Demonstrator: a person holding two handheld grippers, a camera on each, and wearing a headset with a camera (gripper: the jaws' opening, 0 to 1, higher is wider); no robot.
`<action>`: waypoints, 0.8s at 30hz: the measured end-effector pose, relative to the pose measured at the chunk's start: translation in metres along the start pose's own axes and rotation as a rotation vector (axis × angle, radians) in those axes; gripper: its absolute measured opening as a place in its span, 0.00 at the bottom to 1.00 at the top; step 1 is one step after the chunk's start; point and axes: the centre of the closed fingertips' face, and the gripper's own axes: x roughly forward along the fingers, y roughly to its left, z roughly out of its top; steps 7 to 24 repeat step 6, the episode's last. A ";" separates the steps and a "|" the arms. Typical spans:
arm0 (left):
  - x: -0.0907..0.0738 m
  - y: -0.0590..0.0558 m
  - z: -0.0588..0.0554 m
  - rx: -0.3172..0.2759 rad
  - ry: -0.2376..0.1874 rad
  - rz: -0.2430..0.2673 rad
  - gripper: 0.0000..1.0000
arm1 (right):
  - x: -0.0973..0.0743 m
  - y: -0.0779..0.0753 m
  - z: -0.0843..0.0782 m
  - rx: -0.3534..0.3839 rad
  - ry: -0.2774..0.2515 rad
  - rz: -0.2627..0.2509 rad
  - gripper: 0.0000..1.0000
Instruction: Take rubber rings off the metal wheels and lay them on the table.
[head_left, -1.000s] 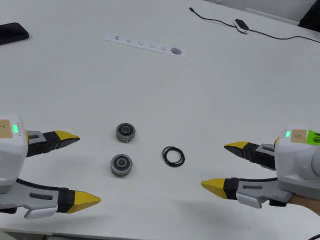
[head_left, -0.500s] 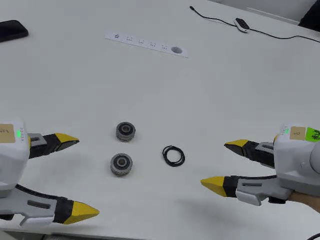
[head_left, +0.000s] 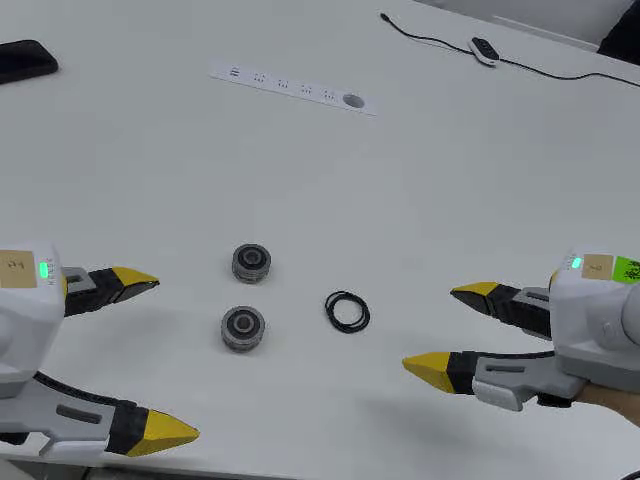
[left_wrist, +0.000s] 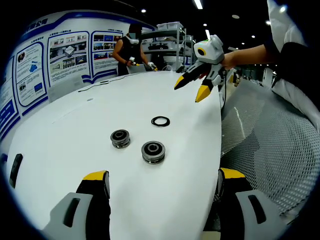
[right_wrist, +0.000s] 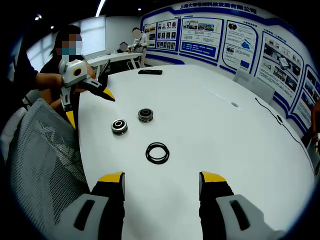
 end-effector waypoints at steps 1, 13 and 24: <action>0.000 -0.001 0.000 -0.002 0.001 -0.005 0.92 | -0.001 0.000 0.000 0.002 -0.001 -0.001 0.61; 0.001 0.001 -0.002 0.003 0.011 -0.003 0.93 | -0.002 -0.002 -0.001 0.007 -0.003 -0.007 0.61; 0.001 0.001 -0.002 0.003 0.011 -0.003 0.93 | -0.002 -0.002 -0.001 0.007 -0.003 -0.007 0.61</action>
